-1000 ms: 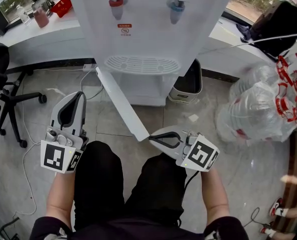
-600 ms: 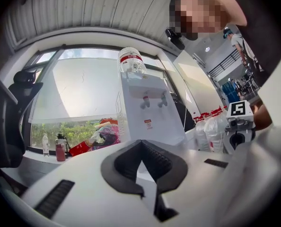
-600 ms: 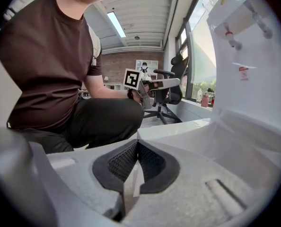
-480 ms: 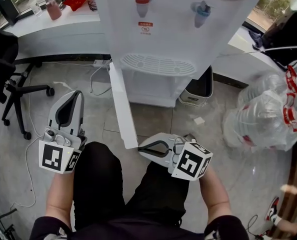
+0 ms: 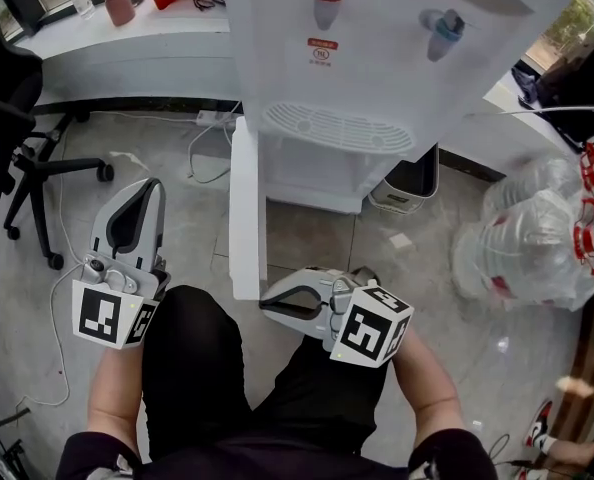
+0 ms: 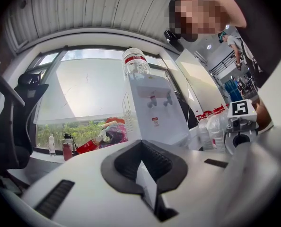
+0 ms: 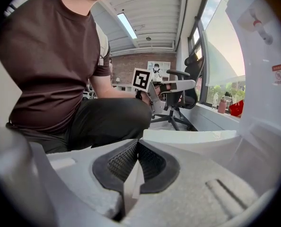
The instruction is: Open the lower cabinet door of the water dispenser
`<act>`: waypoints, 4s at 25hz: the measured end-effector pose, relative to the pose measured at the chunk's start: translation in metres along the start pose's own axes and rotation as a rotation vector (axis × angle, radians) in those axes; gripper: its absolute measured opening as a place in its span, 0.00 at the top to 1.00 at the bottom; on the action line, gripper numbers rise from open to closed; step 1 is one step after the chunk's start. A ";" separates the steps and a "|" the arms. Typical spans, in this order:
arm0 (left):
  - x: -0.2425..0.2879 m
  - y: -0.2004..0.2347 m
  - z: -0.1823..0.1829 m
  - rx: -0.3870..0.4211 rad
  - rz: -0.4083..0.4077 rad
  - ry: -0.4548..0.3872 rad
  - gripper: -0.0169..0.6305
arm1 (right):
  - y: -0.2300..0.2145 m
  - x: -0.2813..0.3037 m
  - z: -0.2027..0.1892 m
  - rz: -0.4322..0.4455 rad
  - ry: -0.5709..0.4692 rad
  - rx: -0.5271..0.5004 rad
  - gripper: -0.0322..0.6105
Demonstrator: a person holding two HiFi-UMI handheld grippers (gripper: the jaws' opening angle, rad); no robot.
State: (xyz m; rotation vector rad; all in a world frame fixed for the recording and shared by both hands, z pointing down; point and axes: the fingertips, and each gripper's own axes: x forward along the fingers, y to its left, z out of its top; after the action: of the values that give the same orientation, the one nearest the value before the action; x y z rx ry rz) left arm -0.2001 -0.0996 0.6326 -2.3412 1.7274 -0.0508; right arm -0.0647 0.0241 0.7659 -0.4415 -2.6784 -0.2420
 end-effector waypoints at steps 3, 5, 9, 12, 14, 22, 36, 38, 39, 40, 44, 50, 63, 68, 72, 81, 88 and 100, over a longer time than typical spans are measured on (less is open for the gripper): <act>-0.004 0.006 -0.002 -0.004 0.006 0.002 0.96 | -0.001 0.009 0.004 0.014 -0.004 -0.006 0.94; -0.005 0.009 -0.003 -0.005 0.006 0.004 0.96 | -0.001 0.014 0.006 0.023 -0.004 -0.012 0.94; -0.006 0.012 -0.004 0.012 -0.001 0.016 0.96 | 0.000 0.025 0.011 0.045 -0.009 -0.036 0.94; -0.004 0.017 -0.002 0.030 -0.010 0.018 0.96 | -0.001 0.033 0.015 0.061 -0.014 -0.051 0.94; 0.000 0.017 -0.002 0.033 -0.020 0.023 0.96 | -0.001 0.037 0.018 0.063 -0.020 -0.052 0.94; 0.038 0.002 0.025 0.062 -0.134 0.028 0.96 | -0.033 0.005 0.037 -0.065 -0.058 0.022 0.94; 0.080 -0.051 0.160 -0.046 -0.352 0.050 0.96 | -0.107 -0.153 0.147 -0.563 -0.103 0.273 0.94; 0.085 -0.050 0.185 -0.070 -0.356 0.048 0.96 | -0.105 -0.167 0.164 -0.600 -0.107 0.302 0.94; 0.087 -0.048 0.198 -0.078 -0.357 0.047 0.96 | -0.105 -0.173 0.174 -0.613 -0.112 0.315 0.94; 0.088 -0.047 0.210 -0.082 -0.360 0.049 0.96 | -0.106 -0.178 0.184 -0.625 -0.117 0.325 0.94; 0.090 -0.038 0.255 -0.098 -0.382 0.060 0.96 | -0.112 -0.199 0.230 -0.666 -0.116 0.352 0.94; 0.100 -0.025 0.310 -0.135 -0.401 0.068 0.96 | -0.137 -0.253 0.314 -0.863 -0.289 0.348 0.94; 0.117 0.010 0.382 -0.220 -0.368 0.077 0.96 | -0.172 -0.309 0.414 -1.059 -0.337 0.394 0.94; 0.119 0.018 0.420 -0.230 -0.348 0.056 0.96 | -0.175 -0.332 0.447 -1.078 -0.329 0.385 0.94; 0.118 0.024 0.452 -0.231 -0.331 0.039 0.96 | -0.173 -0.344 0.471 -1.071 -0.286 0.381 0.94; 0.108 0.027 0.518 -0.248 -0.290 0.003 0.96 | -0.164 -0.365 0.540 -1.050 -0.304 0.318 0.94; 0.109 0.046 0.585 -0.185 -0.255 -0.066 0.96 | -0.161 -0.405 0.573 -1.095 -0.307 0.384 0.94; 0.101 0.084 0.651 -0.134 -0.186 -0.144 0.96 | -0.160 -0.474 0.607 -1.168 -0.344 0.337 0.94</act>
State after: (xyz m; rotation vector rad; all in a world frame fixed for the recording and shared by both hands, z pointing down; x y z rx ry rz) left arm -0.1412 -0.1112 -0.0290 -2.5258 1.4858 0.2033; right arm 0.0656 -0.1118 0.0018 1.3143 -2.8762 -0.0186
